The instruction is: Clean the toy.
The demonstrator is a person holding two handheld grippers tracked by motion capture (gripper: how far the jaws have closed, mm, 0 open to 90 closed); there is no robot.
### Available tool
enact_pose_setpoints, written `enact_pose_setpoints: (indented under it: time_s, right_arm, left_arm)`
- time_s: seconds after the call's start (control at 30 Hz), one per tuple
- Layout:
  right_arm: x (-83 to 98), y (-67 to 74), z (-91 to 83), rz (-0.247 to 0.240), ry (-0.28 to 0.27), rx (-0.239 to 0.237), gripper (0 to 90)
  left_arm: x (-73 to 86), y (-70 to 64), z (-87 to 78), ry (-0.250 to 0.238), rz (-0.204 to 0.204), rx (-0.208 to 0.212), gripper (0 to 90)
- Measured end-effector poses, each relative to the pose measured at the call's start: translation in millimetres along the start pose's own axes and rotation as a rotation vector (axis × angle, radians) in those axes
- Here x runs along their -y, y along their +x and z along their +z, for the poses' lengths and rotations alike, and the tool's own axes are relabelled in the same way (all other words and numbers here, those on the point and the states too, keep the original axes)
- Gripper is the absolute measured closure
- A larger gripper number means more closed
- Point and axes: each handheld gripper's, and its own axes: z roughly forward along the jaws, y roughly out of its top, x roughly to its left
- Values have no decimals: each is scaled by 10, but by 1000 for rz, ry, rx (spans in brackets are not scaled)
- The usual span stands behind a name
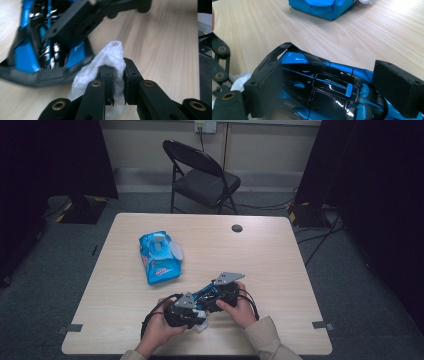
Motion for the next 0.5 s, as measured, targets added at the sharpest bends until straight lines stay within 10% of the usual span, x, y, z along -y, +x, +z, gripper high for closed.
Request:
enact_pose_setpoints:
  time_s: [0.5]
  right_arm:
    - [2, 2, 1, 0, -2, -1, 100]
  left_arm:
    - [-105, -86, -77, -45, 42, 40, 808]
